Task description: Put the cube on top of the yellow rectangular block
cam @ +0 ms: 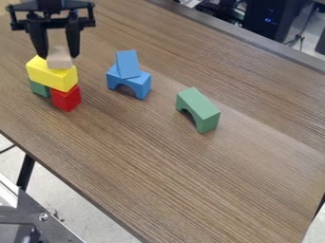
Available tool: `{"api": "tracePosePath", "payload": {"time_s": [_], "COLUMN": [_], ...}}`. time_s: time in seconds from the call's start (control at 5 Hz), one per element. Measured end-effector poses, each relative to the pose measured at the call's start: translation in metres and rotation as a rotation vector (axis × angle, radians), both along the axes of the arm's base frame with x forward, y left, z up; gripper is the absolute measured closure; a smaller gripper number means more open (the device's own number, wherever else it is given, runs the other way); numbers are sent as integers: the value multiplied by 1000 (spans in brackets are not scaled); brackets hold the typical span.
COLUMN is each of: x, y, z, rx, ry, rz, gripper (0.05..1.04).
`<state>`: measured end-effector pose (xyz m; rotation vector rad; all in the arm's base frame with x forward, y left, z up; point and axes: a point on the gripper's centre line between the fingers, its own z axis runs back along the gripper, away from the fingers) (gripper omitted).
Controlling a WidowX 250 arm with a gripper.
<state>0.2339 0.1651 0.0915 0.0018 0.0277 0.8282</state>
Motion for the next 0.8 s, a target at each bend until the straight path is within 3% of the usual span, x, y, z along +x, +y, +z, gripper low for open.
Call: {"api": "tracePosePath", "payload": {"time_s": [0.6, 0.8], "x": [-3, -3], "y": [10, 11], "z": [-6, -6], "rx": [-23, -29], "ry": [0, -4], "rz": [49, 49], "gripper": [531, 466]}}
